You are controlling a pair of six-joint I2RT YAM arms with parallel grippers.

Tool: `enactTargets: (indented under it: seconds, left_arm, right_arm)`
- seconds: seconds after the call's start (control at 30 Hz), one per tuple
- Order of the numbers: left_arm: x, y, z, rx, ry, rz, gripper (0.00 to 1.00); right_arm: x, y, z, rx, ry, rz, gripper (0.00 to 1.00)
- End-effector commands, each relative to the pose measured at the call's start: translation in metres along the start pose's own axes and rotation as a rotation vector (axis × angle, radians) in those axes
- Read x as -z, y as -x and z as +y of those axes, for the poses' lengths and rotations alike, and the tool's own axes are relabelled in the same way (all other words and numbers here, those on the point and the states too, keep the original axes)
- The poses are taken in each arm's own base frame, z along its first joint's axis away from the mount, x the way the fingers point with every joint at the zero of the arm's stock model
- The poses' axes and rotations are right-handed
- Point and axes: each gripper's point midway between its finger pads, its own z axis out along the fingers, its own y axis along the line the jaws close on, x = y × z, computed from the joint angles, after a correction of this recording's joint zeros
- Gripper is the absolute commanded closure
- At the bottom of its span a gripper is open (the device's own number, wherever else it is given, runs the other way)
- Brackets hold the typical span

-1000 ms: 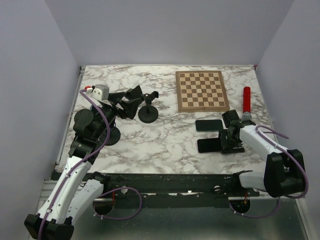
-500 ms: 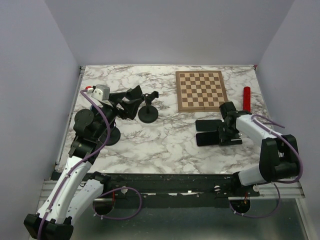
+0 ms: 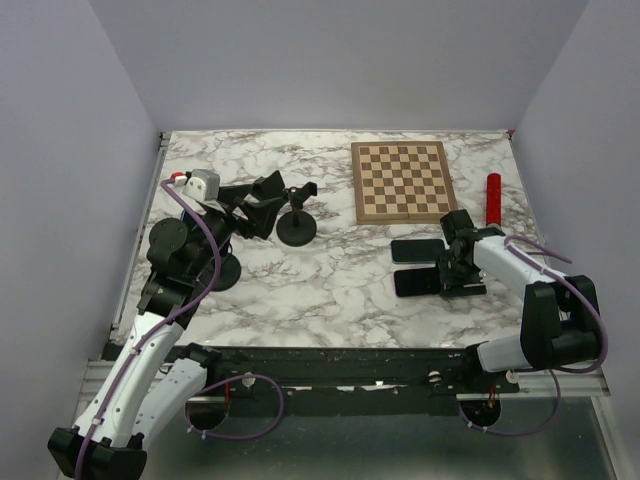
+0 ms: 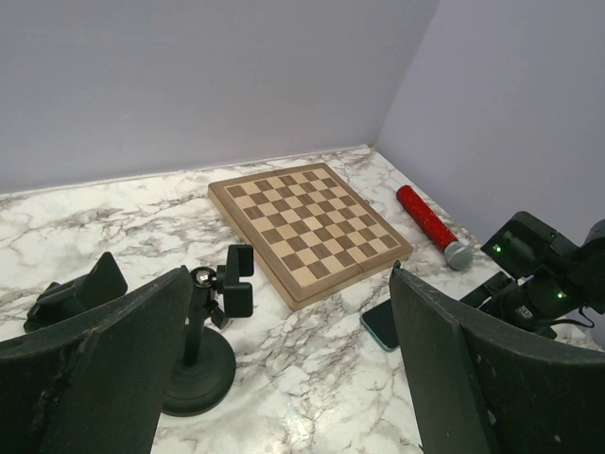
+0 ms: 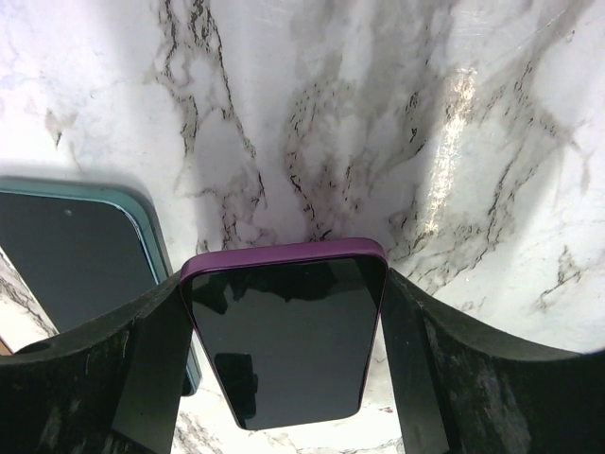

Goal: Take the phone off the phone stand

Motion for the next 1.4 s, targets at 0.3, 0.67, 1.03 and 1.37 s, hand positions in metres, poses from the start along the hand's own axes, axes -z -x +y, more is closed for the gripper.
enactTargets:
  seconds: [0.3,0.67,1.03,1.37]
  left_arm:
    - [0.002,0.007,-0.006,-0.016,-0.021,-0.018,0.07]
    - [0.002,0.007,-0.007,-0.016,-0.024,-0.018,0.07]
    - [0.0,0.003,-0.007,-0.003,-0.028,-0.002,0.07]
    - [0.0,0.003,-0.005,-0.007,-0.019,-0.002,0.07]
  right_arm:
    - [-0.008,-0.003,-0.003,-0.022,-0.014,0.016,0.03]
    - [-0.001,-0.007,0.001,0.078,0.019,0.044,0.0]
    - [0.006,-0.027,-0.005,0.133,0.095,0.135,0.0]
    - [0.008,-0.075,0.002,0.188,0.11,0.235,0.04]
